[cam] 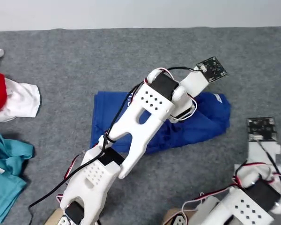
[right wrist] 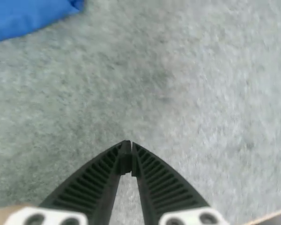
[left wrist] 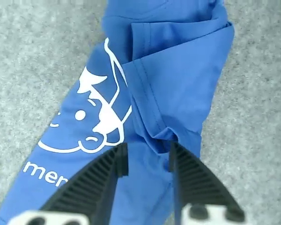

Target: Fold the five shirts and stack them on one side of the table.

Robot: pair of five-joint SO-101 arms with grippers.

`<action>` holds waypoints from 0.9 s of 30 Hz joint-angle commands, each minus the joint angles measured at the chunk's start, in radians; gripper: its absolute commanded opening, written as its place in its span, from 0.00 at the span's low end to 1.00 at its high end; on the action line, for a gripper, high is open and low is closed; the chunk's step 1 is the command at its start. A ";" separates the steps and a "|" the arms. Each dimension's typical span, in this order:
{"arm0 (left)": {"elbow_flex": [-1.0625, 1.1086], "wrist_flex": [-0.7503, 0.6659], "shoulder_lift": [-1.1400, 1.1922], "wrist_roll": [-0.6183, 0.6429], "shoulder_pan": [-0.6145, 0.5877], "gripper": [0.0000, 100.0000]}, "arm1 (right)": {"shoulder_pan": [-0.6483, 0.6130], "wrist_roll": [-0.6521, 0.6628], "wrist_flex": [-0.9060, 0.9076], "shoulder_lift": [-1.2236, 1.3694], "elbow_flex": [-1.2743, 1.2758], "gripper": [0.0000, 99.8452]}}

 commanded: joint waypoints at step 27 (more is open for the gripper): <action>0.180 0.029 -0.321 0.130 -0.660 0.03 | -0.535 -0.394 -0.490 1.078 -0.470 0.01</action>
